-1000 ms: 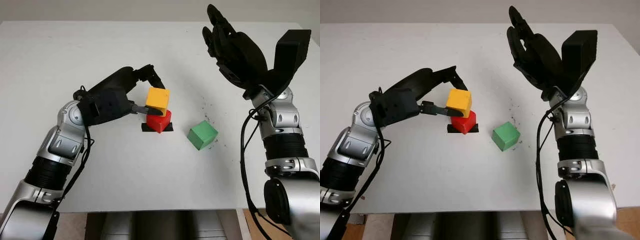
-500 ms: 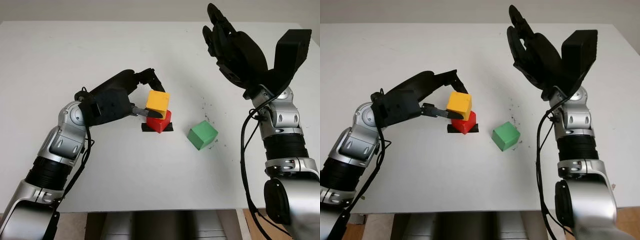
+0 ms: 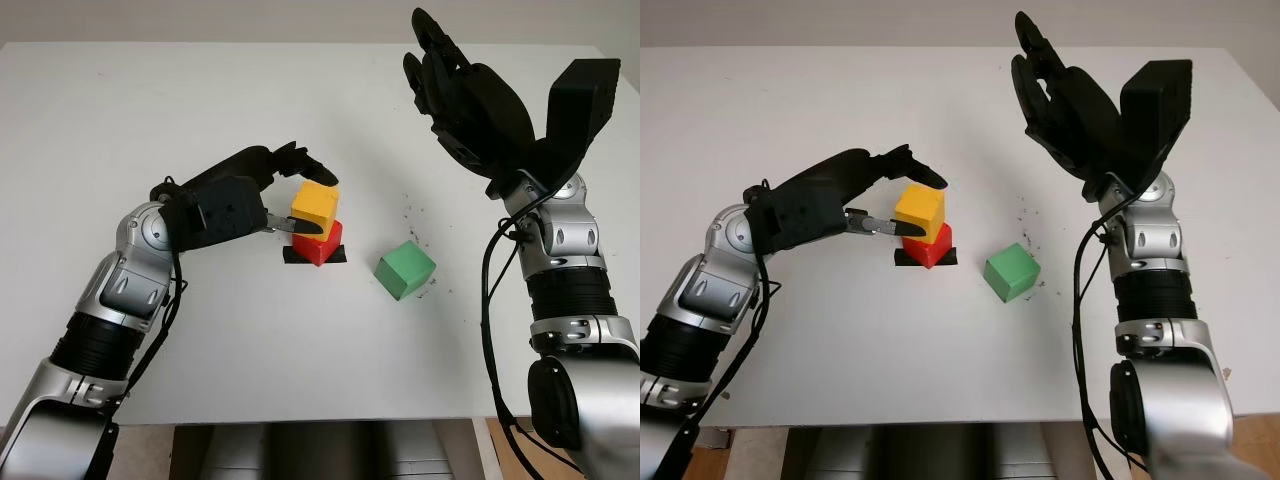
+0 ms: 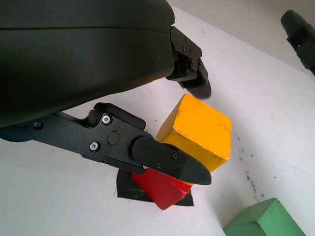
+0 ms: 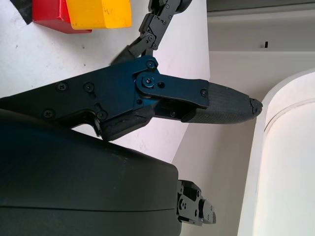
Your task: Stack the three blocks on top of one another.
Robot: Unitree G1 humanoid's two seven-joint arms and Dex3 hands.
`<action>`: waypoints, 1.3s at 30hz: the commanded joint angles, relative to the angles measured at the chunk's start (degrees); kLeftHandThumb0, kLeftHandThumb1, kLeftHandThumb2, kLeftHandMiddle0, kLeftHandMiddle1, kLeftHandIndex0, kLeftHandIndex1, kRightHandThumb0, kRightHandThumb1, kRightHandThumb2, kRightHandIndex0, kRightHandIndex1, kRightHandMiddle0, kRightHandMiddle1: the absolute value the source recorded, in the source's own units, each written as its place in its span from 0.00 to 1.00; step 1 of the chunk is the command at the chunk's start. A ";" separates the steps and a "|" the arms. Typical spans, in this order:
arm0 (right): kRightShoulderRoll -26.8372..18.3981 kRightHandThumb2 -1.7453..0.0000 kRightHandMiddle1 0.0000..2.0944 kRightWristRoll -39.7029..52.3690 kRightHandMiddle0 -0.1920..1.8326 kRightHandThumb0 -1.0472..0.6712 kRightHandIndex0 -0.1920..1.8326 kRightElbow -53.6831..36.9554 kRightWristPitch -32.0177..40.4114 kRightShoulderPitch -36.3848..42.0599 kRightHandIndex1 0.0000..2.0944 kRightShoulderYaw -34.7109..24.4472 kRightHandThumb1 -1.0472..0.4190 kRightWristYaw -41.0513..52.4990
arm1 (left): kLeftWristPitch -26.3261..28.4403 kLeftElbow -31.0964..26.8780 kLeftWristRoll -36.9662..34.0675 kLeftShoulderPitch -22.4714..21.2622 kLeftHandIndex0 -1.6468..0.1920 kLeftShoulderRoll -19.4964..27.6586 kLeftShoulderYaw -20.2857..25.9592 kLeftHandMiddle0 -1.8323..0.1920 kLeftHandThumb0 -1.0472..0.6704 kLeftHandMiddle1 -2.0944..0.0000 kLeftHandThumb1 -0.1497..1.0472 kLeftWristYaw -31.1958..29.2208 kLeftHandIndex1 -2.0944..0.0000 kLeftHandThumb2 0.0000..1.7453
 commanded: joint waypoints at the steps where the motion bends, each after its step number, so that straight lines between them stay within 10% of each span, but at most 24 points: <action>1: -0.40 0.64 0.00 -0.09 0.00 0.15 0.00 -1.57 -0.03 0.54 0.00 0.31 0.00 0.17 | 0.44 -1.62 0.13 -1.04 0.83 0.38 -0.34 1.00 0.26 1.00 0.94 -0.57 0.96 0.03; 18: -1.50 0.64 0.00 0.28 0.00 0.15 0.00 -3.88 1.22 1.17 0.00 0.33 0.00 1.75 | -2.21 -10.43 -15.14 4.37 1.00 2.15 10.18 1.00 0.04 1.00 0.98 -5.51 1.00 0.05; 22: -3.18 0.70 0.00 -0.15 0.00 0.16 0.00 -7.15 4.07 2.25 0.00 0.61 0.00 2.59 | -2.51 -14.71 -19.87 8.53 1.00 1.63 17.20 1.00 0.05 1.00 1.00 -1.29 1.00 0.33; 27: -6.00 0.85 0.00 -2.34 0.00 0.18 0.00 -11.08 6.80 3.71 0.00 1.99 0.00 3.31 | 0.13 -18.69 -23.77 12.79 1.00 -1.67 23.87 1.00 0.09 1.00 1.00 8.20 1.00 0.35; 39: -23.68 0.98 0.05 -22.98 0.20 0.20 0.05 -30.62 -7.43 17.17 0.03 8.69 0.14 8.18 | -5.66 -5.94 -22.88 16.82 1.00 -5.52 27.63 1.00 0.11 1.00 1.00 20.74 1.00 0.36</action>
